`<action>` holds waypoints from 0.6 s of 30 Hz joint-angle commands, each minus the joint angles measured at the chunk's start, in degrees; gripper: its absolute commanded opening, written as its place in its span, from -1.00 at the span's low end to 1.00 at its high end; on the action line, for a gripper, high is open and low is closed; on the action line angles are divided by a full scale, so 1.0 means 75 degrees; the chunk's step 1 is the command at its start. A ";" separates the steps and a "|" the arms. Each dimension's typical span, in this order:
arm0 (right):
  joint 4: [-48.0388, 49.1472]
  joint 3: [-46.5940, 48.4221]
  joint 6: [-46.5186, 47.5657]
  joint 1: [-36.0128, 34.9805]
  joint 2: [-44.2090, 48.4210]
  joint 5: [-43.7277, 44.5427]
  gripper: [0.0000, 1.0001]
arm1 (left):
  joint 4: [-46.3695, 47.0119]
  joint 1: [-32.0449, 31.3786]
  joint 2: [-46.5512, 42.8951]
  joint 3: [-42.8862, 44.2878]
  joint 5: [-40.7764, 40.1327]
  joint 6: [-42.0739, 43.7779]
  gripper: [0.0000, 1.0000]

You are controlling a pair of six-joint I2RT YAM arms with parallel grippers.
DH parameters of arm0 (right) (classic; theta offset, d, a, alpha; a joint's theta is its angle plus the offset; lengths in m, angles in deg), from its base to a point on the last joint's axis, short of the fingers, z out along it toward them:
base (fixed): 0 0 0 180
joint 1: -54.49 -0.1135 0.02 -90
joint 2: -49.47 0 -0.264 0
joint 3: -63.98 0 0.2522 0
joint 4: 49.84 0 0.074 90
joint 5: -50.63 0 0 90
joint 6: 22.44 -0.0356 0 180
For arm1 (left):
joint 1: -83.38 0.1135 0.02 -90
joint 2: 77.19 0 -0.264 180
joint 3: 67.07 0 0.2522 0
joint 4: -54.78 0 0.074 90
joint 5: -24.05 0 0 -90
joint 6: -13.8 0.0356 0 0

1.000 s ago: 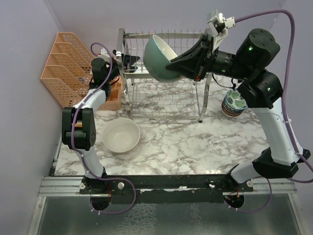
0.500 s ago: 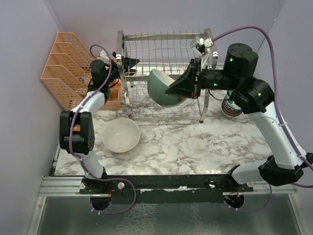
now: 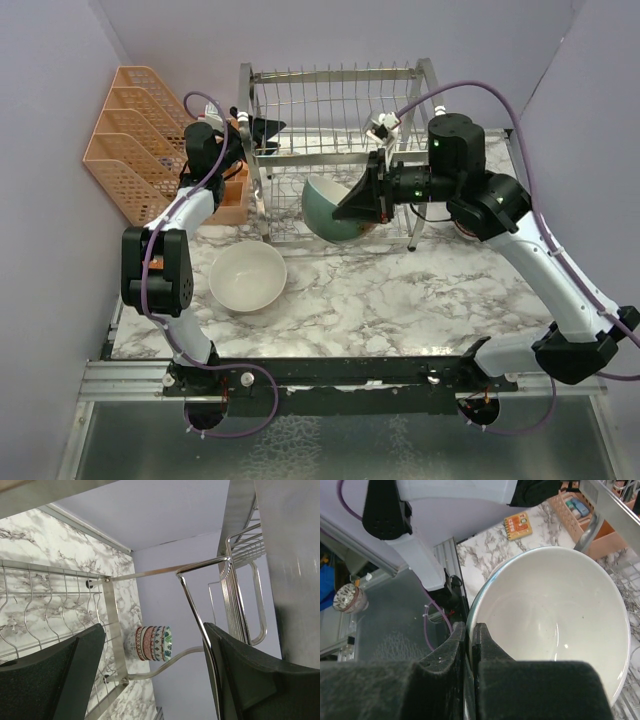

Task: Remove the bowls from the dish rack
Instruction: Place the bowl with the bowl.

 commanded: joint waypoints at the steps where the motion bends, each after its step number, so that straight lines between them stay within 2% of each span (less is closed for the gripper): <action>1: 0.0944 -0.0038 0.0586 -0.0470 0.0142 0.0617 -0.98 | -0.1532 -0.0184 0.0199 -0.0612 0.0461 0.0900 0.59; 10: 0.1062 -0.0582 0.1243 -0.1873 -0.0550 0.2226 -0.98 | -0.1347 -0.0186 0.0211 -0.0697 0.0493 0.0797 0.59; 18: 0.1013 -0.0352 0.1898 -0.3160 -0.1472 0.3751 -0.98 | -0.1590 -0.0086 0.0290 -0.0415 0.0835 0.1267 0.60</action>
